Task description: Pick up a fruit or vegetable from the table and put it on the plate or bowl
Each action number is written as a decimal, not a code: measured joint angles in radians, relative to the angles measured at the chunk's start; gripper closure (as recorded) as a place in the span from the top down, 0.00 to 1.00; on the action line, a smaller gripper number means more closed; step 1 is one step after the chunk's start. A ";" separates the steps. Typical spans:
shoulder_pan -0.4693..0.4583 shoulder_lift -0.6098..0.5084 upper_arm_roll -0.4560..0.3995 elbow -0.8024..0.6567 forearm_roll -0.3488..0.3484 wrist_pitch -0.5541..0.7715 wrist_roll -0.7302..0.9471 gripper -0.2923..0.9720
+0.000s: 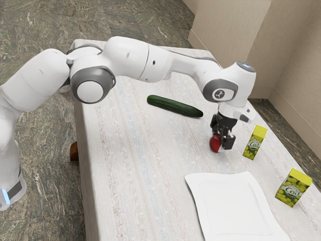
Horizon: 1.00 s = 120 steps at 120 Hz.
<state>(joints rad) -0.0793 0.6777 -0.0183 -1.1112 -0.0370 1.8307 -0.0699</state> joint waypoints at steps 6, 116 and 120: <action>0.000 -0.001 -0.007 0.000 0.000 0.002 -0.001 0.51; -0.306 -0.131 -0.010 0.009 0.013 -0.010 -0.015 0.59; -0.307 -0.131 -0.011 0.009 0.012 -0.009 -0.014 0.63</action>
<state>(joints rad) -0.3861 0.5469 -0.0290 -1.1020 -0.0250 1.8215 -0.0843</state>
